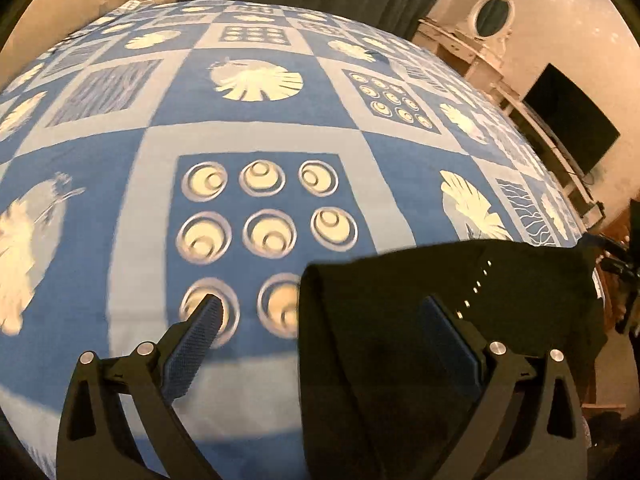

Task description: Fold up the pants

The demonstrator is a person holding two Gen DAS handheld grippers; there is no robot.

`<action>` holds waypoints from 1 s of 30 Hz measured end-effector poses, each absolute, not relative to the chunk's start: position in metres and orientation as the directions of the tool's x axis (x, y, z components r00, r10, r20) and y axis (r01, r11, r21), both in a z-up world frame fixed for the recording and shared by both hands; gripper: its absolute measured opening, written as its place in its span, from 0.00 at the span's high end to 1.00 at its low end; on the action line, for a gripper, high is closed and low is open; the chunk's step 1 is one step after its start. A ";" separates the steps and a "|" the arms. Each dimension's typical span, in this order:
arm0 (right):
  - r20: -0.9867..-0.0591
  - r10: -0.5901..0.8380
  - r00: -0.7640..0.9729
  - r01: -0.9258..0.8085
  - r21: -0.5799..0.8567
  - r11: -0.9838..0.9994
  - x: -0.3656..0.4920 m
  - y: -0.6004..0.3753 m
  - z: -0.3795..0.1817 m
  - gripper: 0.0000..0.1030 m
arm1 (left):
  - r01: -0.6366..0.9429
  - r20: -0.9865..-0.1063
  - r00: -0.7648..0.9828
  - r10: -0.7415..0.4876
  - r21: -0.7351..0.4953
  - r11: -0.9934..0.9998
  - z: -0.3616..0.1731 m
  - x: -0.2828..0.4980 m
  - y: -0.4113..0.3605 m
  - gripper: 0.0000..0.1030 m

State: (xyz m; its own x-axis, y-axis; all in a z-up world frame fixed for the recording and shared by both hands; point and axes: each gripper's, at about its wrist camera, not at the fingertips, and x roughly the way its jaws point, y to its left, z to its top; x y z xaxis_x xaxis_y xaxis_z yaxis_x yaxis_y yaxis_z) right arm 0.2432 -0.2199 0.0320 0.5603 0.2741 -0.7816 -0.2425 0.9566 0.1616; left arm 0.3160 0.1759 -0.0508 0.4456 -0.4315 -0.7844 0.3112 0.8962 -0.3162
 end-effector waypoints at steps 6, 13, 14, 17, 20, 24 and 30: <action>-0.818 0.282 0.502 -0.294 0.145 0.945 0.278 -0.218 0.019 0.02 | 0.375 -0.804 0.405 -0.435 -0.288 0.881 -0.068 0.335 0.158 0.06; -0.860 0.287 0.423 -0.323 0.153 0.934 0.304 -0.212 0.001 0.02 | 0.358 -0.781 0.404 -0.476 -0.344 0.868 -0.069 0.340 0.170 0.61; -0.865 0.279 0.416 -0.332 0.141 0.933 0.309 -0.209 -0.003 0.02 | 0.352 -0.779 0.395 -0.488 -0.362 0.863 -0.070 0.341 0.173 0.64; -0.874 0.283 0.396 -0.352 0.140 0.925 0.316 -0.202 -0.010 0.02 | 0.349 -0.769 0.377 -0.516 -0.397 0.848 -0.069 0.342 0.174 0.76; -0.880 0.304 0.365 -0.379 0.158 0.912 0.325 -0.193 -0.015 0.05 | 0.356 -0.758 0.367 -0.538 -0.420 0.835 -0.067 0.340 0.175 0.88; -0.913 0.323 0.249 -0.428 0.195 0.882 0.335 -0.177 -0.027 0.60 | 0.358 -0.748 0.346 -0.567 -0.453 0.816 -0.066 0.339 0.176 0.91; -0.939 0.267 0.217 -0.451 0.145 0.880 0.328 -0.162 -0.030 0.92 | 0.351 -0.772 0.336 -0.540 -0.429 0.832 -0.065 0.342 0.171 0.91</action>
